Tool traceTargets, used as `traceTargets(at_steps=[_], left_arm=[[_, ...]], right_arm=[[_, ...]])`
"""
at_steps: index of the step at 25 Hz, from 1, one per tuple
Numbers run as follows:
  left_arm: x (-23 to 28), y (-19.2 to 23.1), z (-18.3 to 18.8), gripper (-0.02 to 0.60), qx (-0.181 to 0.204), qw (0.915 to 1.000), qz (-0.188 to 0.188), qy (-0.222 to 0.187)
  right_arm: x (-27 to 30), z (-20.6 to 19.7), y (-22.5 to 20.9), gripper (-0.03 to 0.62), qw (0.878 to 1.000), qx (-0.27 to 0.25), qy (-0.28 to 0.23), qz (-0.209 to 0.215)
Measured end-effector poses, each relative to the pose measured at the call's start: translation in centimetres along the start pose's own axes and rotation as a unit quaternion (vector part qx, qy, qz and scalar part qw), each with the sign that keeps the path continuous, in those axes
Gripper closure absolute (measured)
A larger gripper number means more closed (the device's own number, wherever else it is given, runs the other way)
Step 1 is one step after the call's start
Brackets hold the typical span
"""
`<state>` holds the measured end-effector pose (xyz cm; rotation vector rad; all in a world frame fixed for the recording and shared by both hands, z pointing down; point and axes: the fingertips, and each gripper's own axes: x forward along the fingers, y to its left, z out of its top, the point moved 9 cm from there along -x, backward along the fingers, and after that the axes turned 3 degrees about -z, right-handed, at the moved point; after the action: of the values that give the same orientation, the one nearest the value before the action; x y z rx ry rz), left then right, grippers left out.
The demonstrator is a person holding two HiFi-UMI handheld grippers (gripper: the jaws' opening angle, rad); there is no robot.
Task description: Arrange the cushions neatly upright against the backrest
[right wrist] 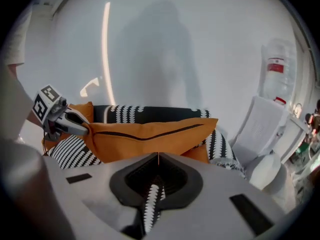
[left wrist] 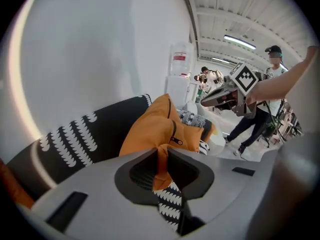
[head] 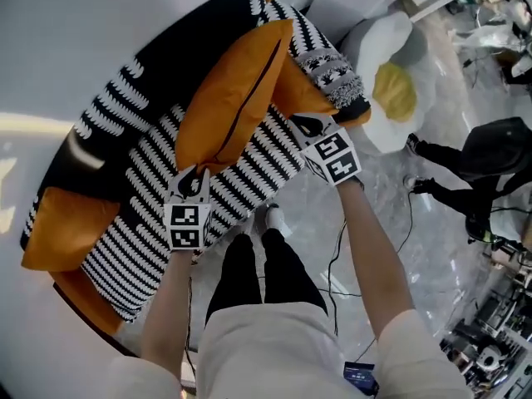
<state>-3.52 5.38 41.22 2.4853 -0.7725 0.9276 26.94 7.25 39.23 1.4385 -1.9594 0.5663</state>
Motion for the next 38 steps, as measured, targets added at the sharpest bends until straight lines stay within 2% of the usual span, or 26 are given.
traceTargets(at_steps=[4,7,10,13,14,16,17,21,25,28,32,38], left_arm=[[-0.8,2.3,0.7,0.514,-0.012,0.9993,0.034,-0.011],[-1.4,3.9,1.0,0.514,-0.044,0.9966,0.068,-0.016],[-2.2,5.7,1.3,0.514,-0.076,0.9911,0.107,-0.02],[-2.4,7.2,1.4,0.514,-0.106,0.982,0.155,-0.016],[-2.2,7.7,1.6,0.514,-0.114,0.9786,0.17,-0.013],[-1.7,8.8,2.1,0.515,-0.131,0.9716,0.197,-0.011],[-1.5,9.4,2.3,0.515,-0.139,0.9678,0.209,-0.011],[-1.5,11.7,2.4,0.515,-0.167,0.9502,0.263,-0.011],[-0.9,14.4,2.4,0.515,-0.18,0.9354,0.304,-0.008],[-0.5,15.7,2.5,0.515,-0.188,0.9228,0.336,-0.008],[0.2,17.2,2.6,0.515,-0.182,0.9156,0.359,-0.009],[0.5,18.6,1.7,0.515,-0.19,0.9068,0.376,-0.011]], right_arm=[[2.2,3.2,-3.8,0.569,0.999,-0.05,-0.008,0.012],[3.9,5.8,-6.0,0.568,0.993,-0.115,-0.005,0.024],[6.6,8.4,-8.3,0.568,0.977,-0.208,0.015,0.043],[10.0,10.8,-11.3,0.563,0.959,-0.274,0.026,0.067],[11.0,11.4,-12.4,0.548,0.953,-0.291,0.03,0.073],[12.8,12.2,-14.6,0.426,0.943,-0.319,0.041,0.085],[13.7,12.4,-15.5,0.407,0.939,-0.328,0.047,0.093],[18.1,12.2,-17.7,0.306,0.934,-0.319,0.066,0.146],[22.8,10.6,-18.4,0.287,0.933,-0.3,0.083,0.179],[25.4,9.7,-18.3,0.264,0.939,-0.276,0.065,0.196],[27.1,10.2,-18.4,0.256,0.942,-0.257,0.032,0.212],[29.7,11.2,-16.2,0.255,0.931,-0.271,0.018,0.246]])
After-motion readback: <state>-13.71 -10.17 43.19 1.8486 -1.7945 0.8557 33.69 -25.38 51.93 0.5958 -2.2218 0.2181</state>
